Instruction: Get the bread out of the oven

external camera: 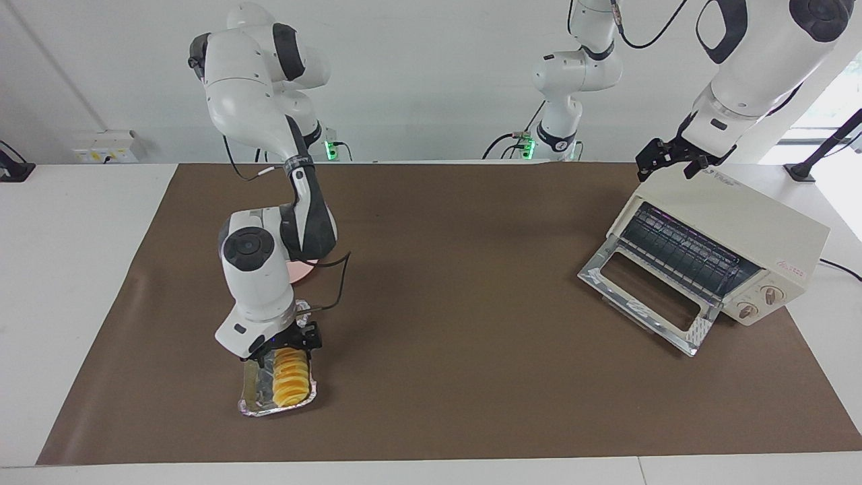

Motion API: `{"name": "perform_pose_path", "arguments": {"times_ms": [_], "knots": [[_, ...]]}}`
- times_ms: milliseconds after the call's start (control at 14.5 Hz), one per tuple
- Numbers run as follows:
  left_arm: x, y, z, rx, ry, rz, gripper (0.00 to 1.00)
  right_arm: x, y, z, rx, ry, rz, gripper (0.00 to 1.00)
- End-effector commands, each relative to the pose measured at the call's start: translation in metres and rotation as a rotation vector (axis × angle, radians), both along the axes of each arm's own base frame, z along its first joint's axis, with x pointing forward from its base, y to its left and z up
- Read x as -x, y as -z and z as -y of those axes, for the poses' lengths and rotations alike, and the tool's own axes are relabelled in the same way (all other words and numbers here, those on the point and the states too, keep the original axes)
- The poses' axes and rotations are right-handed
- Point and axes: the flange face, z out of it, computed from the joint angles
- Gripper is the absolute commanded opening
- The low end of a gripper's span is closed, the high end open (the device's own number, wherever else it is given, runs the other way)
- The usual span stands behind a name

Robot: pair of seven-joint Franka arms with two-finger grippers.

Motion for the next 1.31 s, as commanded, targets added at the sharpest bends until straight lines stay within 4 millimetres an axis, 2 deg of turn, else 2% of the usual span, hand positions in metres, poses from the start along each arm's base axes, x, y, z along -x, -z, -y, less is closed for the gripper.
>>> {"name": "perform_pose_path", "arguments": {"times_ms": [0,207,414,552,621,690,759,828,1034,1241], "knots": [[0.008,-0.004,-0.003,0.008,-0.001,0.007,1.00,-0.004,-0.008,0.008,0.014,0.006,0.030,0.96],[0.008,-0.004,-0.003,0.008,-0.001,0.007,1.00,-0.004,-0.001,0.012,0.010,0.008,0.040,0.96],[0.008,-0.004,-0.003,0.008,-0.001,0.007,1.00,0.003,0.024,0.007,-0.001,-0.011,0.059,0.96],[0.008,-0.004,-0.003,0.008,-0.001,0.007,1.00,0.003,0.024,0.007,-0.002,-0.012,0.063,0.95],[0.008,-0.004,-0.003,0.008,-0.001,0.007,1.00,0.002,0.024,0.010,-0.003,-0.008,0.066,0.88],[0.008,-0.004,-0.003,0.008,-0.001,0.007,1.00,0.003,0.026,0.011,-0.004,-0.010,0.068,0.69],[0.008,-0.004,-0.003,0.008,-0.001,0.007,1.00,0.003,0.028,0.012,-0.003,-0.009,0.064,0.26],[0.008,-0.004,-0.003,0.008,-0.001,0.007,1.00,0.004,0.028,0.012,-0.003,-0.007,0.063,0.00],[0.008,-0.004,-0.003,0.009,-0.001,0.007,1.00,0.003,0.027,0.012,-0.003,-0.007,0.063,0.00],[0.008,-0.004,-0.003,0.008,-0.001,0.007,1.00,0.003,0.015,0.017,0.007,-0.017,0.045,0.00]]}}
